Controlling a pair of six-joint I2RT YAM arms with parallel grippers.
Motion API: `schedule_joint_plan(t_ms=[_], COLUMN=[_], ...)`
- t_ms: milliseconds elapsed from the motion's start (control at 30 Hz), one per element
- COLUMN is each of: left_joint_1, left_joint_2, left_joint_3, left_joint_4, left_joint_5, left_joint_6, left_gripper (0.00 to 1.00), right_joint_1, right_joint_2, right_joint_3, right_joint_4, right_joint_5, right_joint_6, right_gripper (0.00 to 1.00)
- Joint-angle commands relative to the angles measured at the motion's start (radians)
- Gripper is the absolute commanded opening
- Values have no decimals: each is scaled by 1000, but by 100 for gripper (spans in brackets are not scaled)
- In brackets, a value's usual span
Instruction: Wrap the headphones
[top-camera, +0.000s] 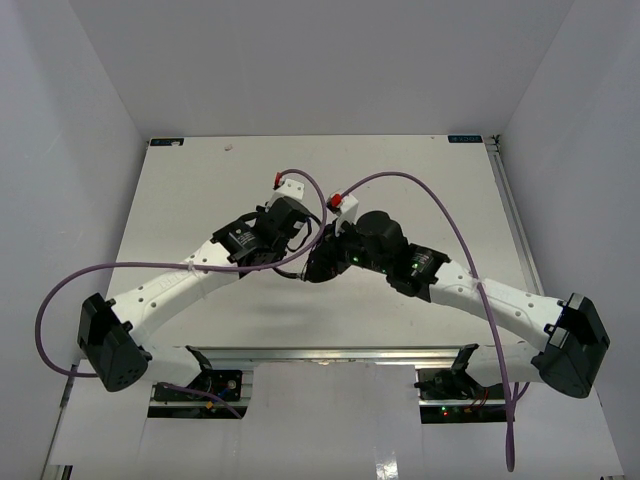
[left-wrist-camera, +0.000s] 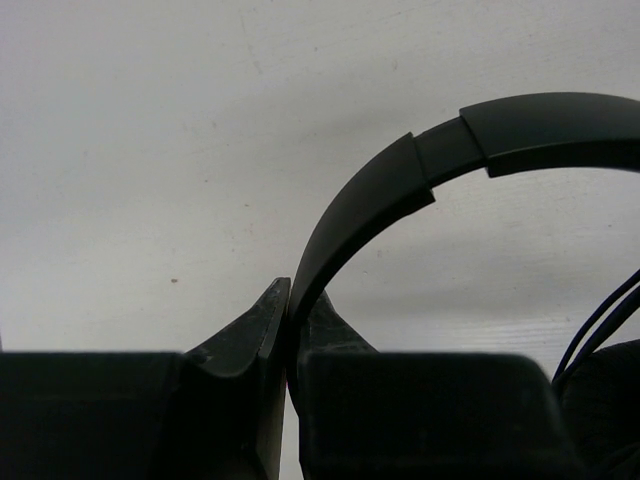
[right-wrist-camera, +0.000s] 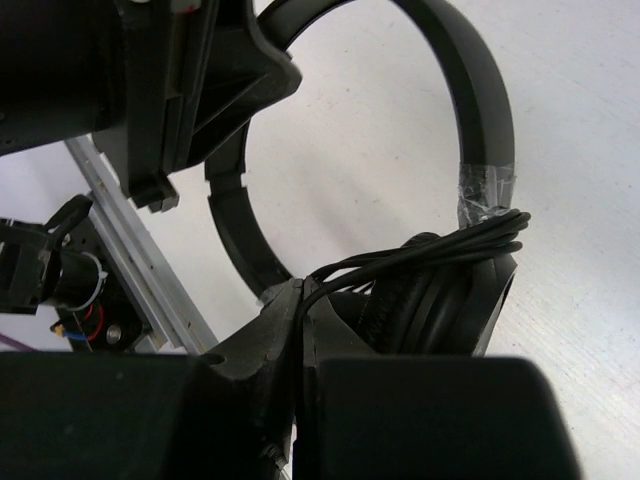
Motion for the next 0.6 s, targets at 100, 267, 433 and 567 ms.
schedule_joint_plan(t_ms=[100, 267, 433, 567], left_joint_1=[7, 7, 8, 7], left_joint_2=[-79, -137, -163, -168], left_joint_3=[49, 38, 21, 16], left_joint_4=[-12, 4, 16, 21], left_joint_5=[90, 114, 129, 118], left_joint_6=[-158, -176, -175, -183], left_gripper=[0, 0, 0, 0], right_joint_1=[47, 62, 71, 76], right_joint_2=[-8, -31, -62, -93], right_joint_3=[10, 0, -8, -15], right_joint_4=[2, -7, -7, -43], right_joint_5=[227, 296, 315, 322], right_joint_6=[45, 53, 50, 50], right_gripper=[12, 16, 22, 27])
